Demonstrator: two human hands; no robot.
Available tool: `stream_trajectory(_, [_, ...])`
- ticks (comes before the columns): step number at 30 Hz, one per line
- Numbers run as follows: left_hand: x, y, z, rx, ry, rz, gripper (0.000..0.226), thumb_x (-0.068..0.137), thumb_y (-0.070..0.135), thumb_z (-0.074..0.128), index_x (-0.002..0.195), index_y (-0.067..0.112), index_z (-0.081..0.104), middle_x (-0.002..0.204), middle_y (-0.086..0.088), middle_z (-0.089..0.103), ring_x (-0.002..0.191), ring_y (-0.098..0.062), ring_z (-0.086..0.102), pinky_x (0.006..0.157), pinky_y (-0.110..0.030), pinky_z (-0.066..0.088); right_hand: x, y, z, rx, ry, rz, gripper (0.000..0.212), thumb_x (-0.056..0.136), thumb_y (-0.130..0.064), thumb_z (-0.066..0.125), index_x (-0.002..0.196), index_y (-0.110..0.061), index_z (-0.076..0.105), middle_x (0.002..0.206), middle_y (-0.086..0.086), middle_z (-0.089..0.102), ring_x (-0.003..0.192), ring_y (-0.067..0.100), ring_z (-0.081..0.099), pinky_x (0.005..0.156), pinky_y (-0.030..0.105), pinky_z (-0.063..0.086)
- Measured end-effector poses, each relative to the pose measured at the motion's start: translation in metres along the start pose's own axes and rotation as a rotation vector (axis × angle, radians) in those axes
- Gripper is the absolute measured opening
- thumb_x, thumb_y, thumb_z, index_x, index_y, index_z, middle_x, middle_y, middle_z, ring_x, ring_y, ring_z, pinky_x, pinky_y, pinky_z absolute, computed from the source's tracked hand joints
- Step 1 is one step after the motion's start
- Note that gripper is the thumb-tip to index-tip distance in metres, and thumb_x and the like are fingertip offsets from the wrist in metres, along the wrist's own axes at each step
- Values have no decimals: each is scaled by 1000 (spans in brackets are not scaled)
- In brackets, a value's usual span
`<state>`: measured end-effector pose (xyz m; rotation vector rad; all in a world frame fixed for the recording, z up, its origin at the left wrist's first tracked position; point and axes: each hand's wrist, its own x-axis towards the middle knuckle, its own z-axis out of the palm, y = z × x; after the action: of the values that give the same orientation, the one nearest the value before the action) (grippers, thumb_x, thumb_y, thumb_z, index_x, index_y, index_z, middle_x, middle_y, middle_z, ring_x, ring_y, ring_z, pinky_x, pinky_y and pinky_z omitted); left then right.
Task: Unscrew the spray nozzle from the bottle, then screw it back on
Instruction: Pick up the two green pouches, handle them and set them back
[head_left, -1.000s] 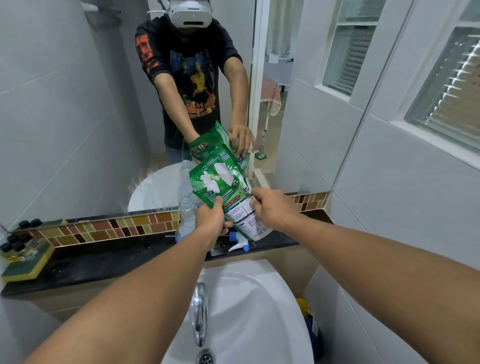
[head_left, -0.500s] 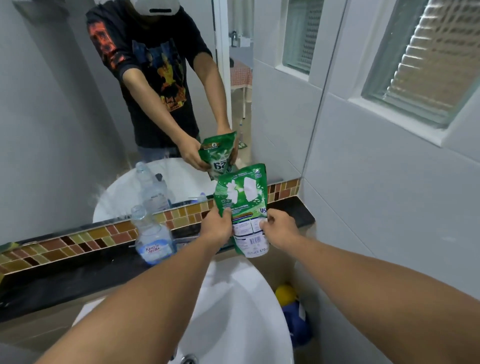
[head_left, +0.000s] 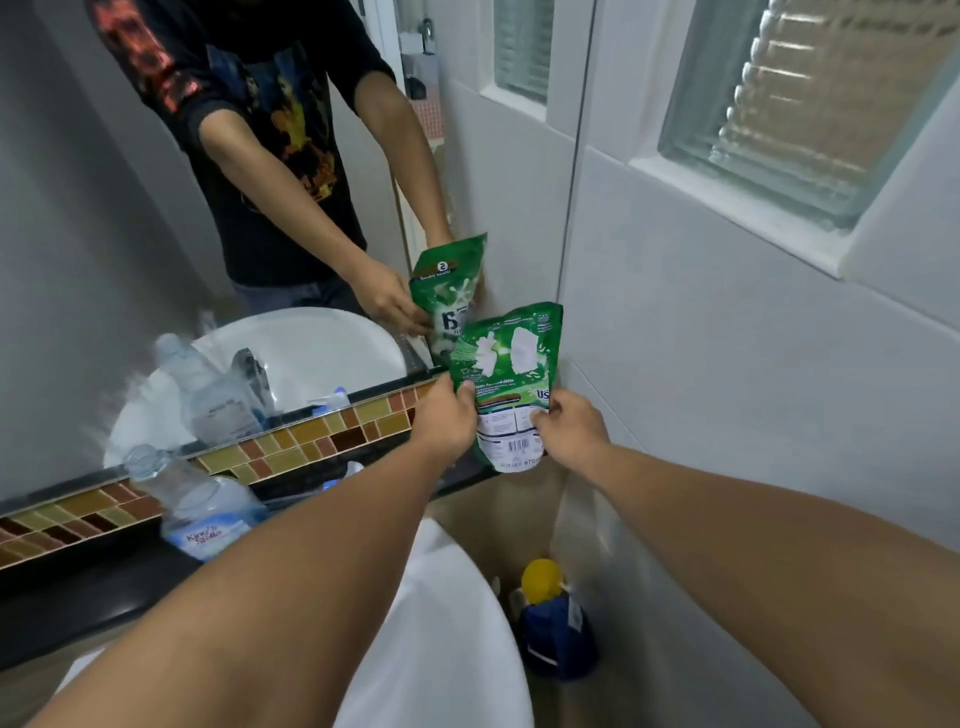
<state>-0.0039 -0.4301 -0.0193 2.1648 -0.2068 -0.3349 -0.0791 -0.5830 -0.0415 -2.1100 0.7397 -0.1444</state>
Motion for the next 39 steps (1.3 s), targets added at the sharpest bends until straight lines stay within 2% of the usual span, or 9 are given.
stream_trajectory(4, [16,9,9,43,24,41,36,113,32,40,133,10,61,133,-15,70,121,-36,64,94,-34,44,17,4,-5,28,-5,28,16,100,-21,63,113,-16,70,103,4,73,97,27,66,81,31,48])
stream_trajectory(8, [26,11,14,53,27,57,34,113,31,41,130,10,61,132,-16,70,104,-28,59,88,-31,39,30,8,-7,49,-20,37,17,99,-21,64,114,-16,70,104,5,74,95,28,67,79,29,46])
stream_trajectory(10, [28,10,15,48,23,57,35,113,30,41,135,10,60,133,-15,71,111,-31,63,90,-30,40,34,11,-7,47,-30,35,17,99,-20,64,114,-15,70,105,5,74,98,29,66,78,29,44])
stream_trajectory(16, [24,6,21,-15,-2,50,29,111,26,50,134,10,58,129,-12,72,107,-28,68,95,-38,53,36,18,-4,121,-67,48,23,99,-16,64,122,-19,66,119,4,75,111,29,66,100,36,50])
stream_trajectory(24, [8,-15,15,139,-21,-18,44,104,29,63,138,7,47,130,-17,67,102,-28,57,86,-35,44,22,16,-4,-26,-133,186,35,97,-28,66,127,-13,55,126,9,67,112,31,62,89,34,47])
stream_trajectory(27, [-5,-36,1,244,-94,-18,49,103,31,64,140,6,47,129,-19,68,109,-33,64,88,-39,49,11,16,0,-78,-152,210,24,97,-29,65,114,-16,58,122,11,69,99,29,61,81,30,43])
stream_trajectory(32, [-29,-68,-29,338,-148,-48,50,103,36,63,141,7,48,136,-19,64,117,-34,64,90,-38,49,-15,8,17,-156,-190,180,32,96,-28,65,124,-15,58,132,9,66,117,30,61,92,31,48])
stream_trajectory(35, [-45,-87,-50,415,-165,-53,46,104,37,60,139,10,49,127,-15,66,112,-30,61,93,-39,47,-32,-4,31,-222,-223,155,41,95,-32,67,132,-16,59,134,10,66,118,32,61,98,36,50])
stream_trajectory(39, [-67,-113,-80,472,-191,-33,53,106,33,58,147,4,43,136,-18,55,101,-27,58,83,-35,43,-53,-22,53,-322,-250,111,46,99,-42,62,134,-13,51,134,15,60,114,33,58,91,38,48])
